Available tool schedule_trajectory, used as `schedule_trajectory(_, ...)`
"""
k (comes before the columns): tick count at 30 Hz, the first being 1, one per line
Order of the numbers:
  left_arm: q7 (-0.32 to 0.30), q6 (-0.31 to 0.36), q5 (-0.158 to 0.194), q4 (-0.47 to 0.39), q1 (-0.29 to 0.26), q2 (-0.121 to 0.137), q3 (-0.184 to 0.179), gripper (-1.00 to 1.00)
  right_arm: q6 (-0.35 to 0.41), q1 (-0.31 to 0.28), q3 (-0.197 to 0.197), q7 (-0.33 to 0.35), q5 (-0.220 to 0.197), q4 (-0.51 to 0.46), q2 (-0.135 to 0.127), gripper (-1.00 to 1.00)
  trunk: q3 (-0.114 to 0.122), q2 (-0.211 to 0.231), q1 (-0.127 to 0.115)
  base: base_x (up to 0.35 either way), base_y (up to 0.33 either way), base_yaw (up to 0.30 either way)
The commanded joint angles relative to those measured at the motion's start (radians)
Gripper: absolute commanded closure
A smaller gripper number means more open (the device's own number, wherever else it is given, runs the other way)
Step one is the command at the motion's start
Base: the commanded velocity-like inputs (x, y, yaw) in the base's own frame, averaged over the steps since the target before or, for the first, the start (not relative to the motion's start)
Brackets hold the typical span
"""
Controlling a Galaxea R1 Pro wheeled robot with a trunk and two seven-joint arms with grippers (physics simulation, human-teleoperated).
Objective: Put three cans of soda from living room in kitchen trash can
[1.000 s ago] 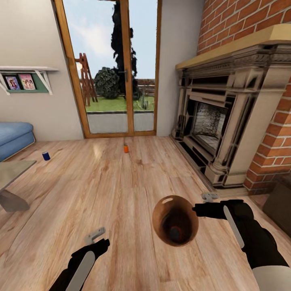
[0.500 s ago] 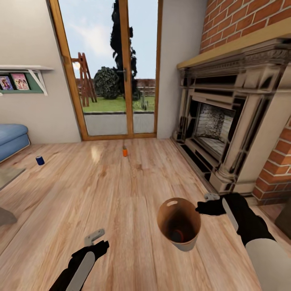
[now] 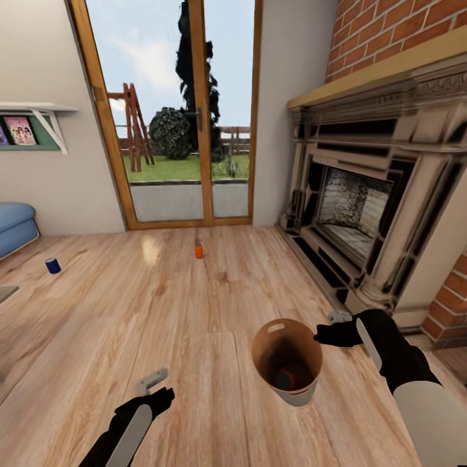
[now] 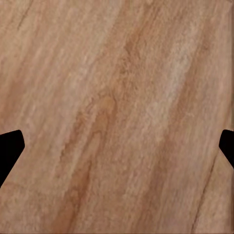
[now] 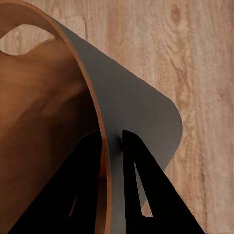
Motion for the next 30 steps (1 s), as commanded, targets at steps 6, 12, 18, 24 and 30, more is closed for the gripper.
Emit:
schedule_trajectory(6, 0.000, -0.001, 0.004, 0.011, 0.000, 0.001, 0.003, -1.00, 0.004, 0.013, 0.007, 0.005, -0.033, -0.073, -0.003, 1.00, 0.000, 0.000, 0.000, 0.339, 0.090, 0.000)
schedule_trajectory(12, -0.001, -0.001, 0.006, 0.013, 0.000, 0.001, 0.004, -1.00, 0.004, 0.071, 0.006, 0.006, -0.036, -0.194, -0.004, 1.00, 0.000, 0.000, 0.000, 0.328, 0.152, 0.000)
schedule_trajectory(18, -0.001, -0.002, 0.006, 0.014, 0.000, 0.001, 0.005, -1.00, 0.004, 0.080, 0.003, 0.006, -0.033, -0.218, -0.004, 1.00, 0.000, 0.000, 0.000, 0.326, 0.164, 0.000)
schedule_trajectory(24, -0.001, -0.002, 0.004, 0.014, 0.000, 0.001, 0.005, -1.00, 0.004, 0.080, 0.002, 0.006, -0.033, -0.219, -0.004, 1.00, 0.000, 0.000, 0.000, 0.323, 0.180, 0.000)
schedule_trajectory(30, -0.001, -0.002, -0.002, 0.015, 0.000, 0.000, 0.005, -1.00, 0.004, 0.080, 0.002, 0.006, -0.034, -0.218, -0.005, 1.00, 0.000, 0.000, 0.000, 0.325, 0.141, 0.000)
